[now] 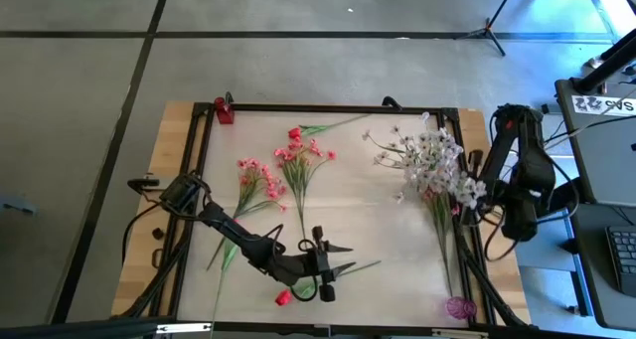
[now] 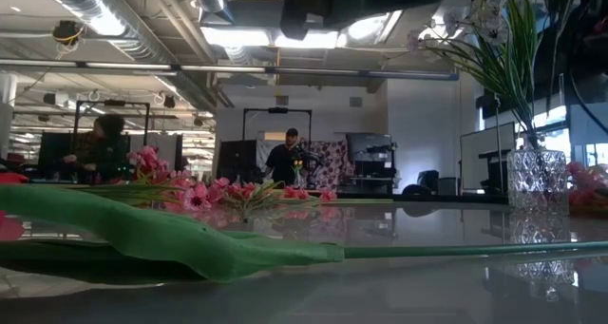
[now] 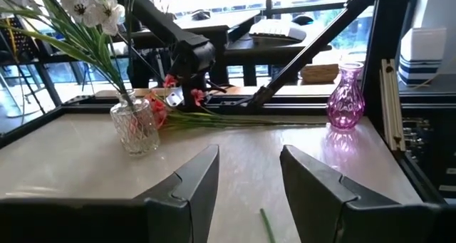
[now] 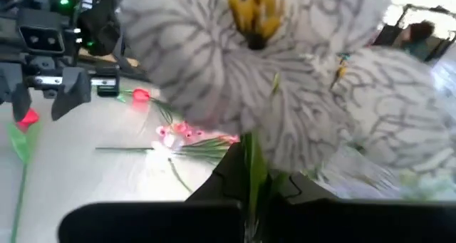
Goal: Sort flowers into vase by color
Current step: Put the white flowers into the transparent vase
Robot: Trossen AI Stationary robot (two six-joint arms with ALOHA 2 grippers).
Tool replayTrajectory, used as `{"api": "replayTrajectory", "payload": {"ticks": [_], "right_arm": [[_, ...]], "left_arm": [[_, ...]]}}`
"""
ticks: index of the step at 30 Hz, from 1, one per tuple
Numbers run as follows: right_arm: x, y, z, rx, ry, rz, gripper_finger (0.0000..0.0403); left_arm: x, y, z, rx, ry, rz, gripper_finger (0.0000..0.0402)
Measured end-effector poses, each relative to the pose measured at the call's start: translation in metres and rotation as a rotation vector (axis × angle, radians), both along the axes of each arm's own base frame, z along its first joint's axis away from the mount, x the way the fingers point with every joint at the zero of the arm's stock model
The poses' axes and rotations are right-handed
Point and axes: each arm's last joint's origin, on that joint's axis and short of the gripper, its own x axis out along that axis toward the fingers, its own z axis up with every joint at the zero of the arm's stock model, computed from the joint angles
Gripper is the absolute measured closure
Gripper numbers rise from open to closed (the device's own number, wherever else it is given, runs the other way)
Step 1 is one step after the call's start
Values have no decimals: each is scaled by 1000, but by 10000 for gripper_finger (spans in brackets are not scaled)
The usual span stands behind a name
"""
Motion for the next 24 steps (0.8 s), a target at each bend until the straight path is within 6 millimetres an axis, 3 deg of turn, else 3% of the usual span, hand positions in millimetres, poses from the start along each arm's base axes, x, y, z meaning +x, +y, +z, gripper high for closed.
{"api": "replayTrajectory", "payload": {"ticks": [9,24], "right_arm": [[-6,-20,-17,60,-113,-46,398],[-6,-22,-29,240,-165,-74,397]], "left_arm": [[3,5,0,-7,-2,14,253],[4,7,0,-13,-7,20,253]]}}
